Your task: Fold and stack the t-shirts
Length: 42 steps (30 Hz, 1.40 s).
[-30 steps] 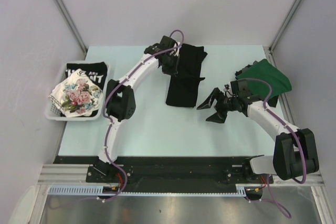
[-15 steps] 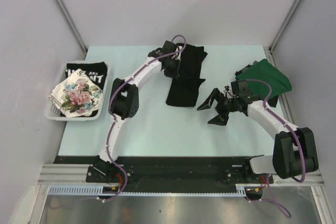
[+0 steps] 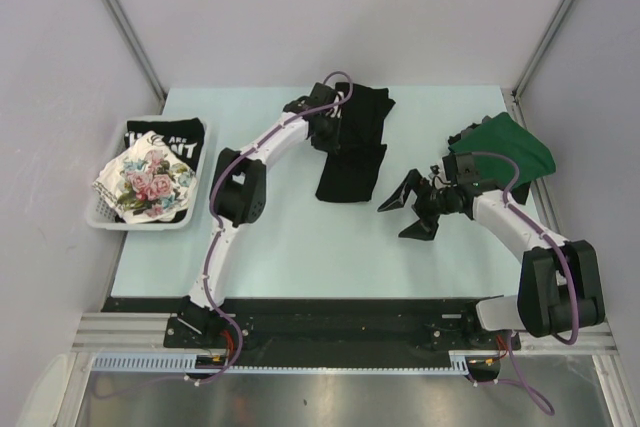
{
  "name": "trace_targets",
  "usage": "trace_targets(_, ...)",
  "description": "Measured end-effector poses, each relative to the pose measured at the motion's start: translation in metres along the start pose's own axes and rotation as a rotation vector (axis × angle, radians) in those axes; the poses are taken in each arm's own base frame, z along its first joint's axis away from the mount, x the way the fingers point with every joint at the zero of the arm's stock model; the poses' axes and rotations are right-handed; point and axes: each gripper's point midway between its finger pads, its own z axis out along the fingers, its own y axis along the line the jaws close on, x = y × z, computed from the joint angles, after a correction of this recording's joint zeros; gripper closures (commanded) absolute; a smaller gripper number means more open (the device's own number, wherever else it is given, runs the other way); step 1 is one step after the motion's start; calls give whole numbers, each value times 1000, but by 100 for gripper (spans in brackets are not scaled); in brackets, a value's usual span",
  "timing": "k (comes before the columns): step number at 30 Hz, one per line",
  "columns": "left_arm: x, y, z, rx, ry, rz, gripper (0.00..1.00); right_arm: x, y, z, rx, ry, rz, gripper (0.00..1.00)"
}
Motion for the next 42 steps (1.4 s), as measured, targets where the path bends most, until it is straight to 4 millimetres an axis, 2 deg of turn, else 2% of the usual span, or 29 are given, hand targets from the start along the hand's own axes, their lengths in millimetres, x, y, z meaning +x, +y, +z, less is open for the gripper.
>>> trace_targets(8,4,10,4,-37,2,-11,72,-1,-1,2,1,10,10,0)
trace_targets(11,1,11,-2,-42,-6,-12,71,-2,1,1,-2,7,6,0)
trace_targets(13,-4,11,-11,-47,-21,-13,66,-3,2,1,-5,4,3,0)
trace_targets(18,-30,6,-50,-37,-98,-9,64,-4,2,1,-6,0,0,0)
trace_targets(22,-53,-7,-90,-1,-178,1,70,-10,0,-2,-1,-22,-6,0)
trace_targets(24,-56,-15,-110,32,-201,3,75,-24,1,-8,10,-69,-13,0)
trace_targets(26,-50,-19,-121,59,-206,3,77,-41,9,-18,18,-130,-42,0)
trace_targets(29,-31,-21,-119,81,-170,-4,78,-70,31,-38,17,-242,-121,0)
trace_targets(32,-8,-21,-105,93,-107,-12,78,-101,61,-64,14,-378,-226,0)
trace_targets(35,7,-25,-90,104,-60,-11,78,-120,80,-85,29,-483,-314,0)
trace_targets(39,17,-33,-78,123,-26,-5,76,-133,83,-96,95,-563,-399,0)
trace_targets(42,25,-39,-75,133,-6,1,73,-130,77,-92,146,-553,-432,0)
